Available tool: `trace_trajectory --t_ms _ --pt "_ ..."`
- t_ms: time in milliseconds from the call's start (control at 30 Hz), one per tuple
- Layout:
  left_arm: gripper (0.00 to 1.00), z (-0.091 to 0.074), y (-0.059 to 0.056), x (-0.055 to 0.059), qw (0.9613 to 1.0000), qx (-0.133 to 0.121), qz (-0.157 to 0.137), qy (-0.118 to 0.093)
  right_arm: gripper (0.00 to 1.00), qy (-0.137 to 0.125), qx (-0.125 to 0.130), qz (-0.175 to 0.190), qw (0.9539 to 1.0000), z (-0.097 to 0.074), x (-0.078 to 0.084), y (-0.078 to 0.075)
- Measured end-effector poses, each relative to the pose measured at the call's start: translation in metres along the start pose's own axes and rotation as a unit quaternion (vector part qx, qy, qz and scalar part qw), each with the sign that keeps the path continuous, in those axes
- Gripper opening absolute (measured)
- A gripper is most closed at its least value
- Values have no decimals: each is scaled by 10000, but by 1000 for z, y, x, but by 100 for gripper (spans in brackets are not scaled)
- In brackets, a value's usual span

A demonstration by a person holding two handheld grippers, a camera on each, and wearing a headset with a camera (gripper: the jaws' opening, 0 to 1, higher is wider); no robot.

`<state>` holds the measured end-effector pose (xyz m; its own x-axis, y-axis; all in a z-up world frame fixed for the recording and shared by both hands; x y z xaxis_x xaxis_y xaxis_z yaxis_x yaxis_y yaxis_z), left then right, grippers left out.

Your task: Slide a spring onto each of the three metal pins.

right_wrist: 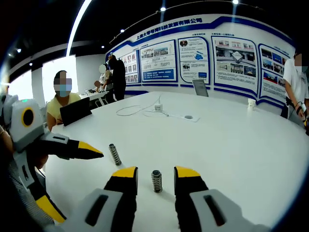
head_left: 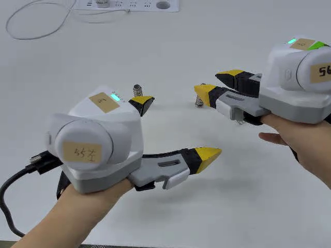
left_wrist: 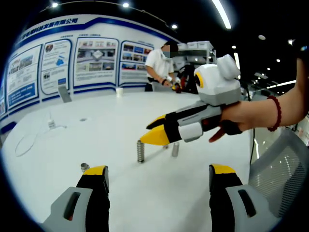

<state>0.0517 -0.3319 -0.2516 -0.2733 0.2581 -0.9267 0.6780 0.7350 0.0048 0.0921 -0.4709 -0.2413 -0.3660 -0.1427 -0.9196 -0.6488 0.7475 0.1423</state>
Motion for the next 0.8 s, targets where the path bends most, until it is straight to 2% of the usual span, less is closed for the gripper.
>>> trace_trajectory --t_ms 433,800 --pt "81 7 -7 -10 9999 83 138 -48 39 -42 235 110 9997 -39 -2 -6" --pt "73 20 -16 -13 9993 226 314 -15 43 -66 452 236 9987 -70 5 -12"
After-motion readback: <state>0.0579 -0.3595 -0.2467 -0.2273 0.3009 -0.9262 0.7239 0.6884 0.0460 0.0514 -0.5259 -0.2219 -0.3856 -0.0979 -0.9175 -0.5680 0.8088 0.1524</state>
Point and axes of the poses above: the centre of the closed fingertips' face, and the gripper's own axes: z roughly forward along the fingers, y roughly to its left, x roughly out of its underside, the point moved 7 cm from there along -z, roughly backward along the fingers, and after that the axes turned 15 degrees about -x, right-handed, at the moved point
